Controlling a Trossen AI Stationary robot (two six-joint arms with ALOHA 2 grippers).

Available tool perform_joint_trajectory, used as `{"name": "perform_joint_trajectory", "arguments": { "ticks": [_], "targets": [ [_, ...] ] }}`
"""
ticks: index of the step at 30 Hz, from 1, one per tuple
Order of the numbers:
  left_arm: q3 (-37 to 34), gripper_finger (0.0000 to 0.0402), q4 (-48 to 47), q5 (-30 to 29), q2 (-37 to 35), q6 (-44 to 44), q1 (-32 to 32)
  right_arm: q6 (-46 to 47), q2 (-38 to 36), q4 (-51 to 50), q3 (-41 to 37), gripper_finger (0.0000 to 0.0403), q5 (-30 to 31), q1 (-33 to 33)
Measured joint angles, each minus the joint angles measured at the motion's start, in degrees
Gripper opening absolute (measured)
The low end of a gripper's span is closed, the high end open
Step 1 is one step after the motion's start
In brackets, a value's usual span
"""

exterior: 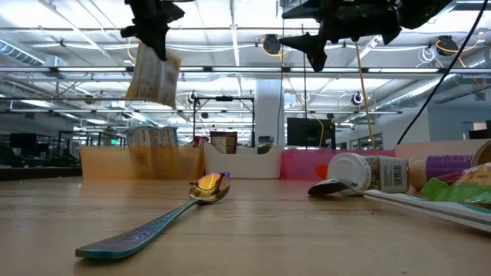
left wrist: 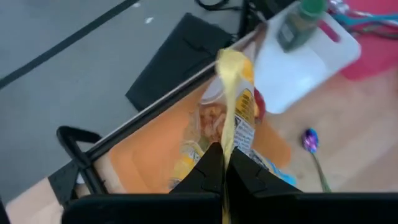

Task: Pick & Place Food Item
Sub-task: Put the yellow noodle pack into the orange bin

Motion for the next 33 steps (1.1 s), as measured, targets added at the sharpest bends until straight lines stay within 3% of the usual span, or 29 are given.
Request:
{"name": "perform_joint_trajectory", "arguments": {
  "ticks": [21,33],
  "targets": [
    [-0.1,0.0001,1.9,-5.5,11.4,-15.1,2.1,-0.5,0.0,-1.3,0.0,0.0224,0.6,0.0],
    [-0.1,0.0001,1.3,-13.2,17.3,-22.0,1.0,-1.7,0.0,-1.9,0.0,0.0224,0.6,0.0]
  ]
}}
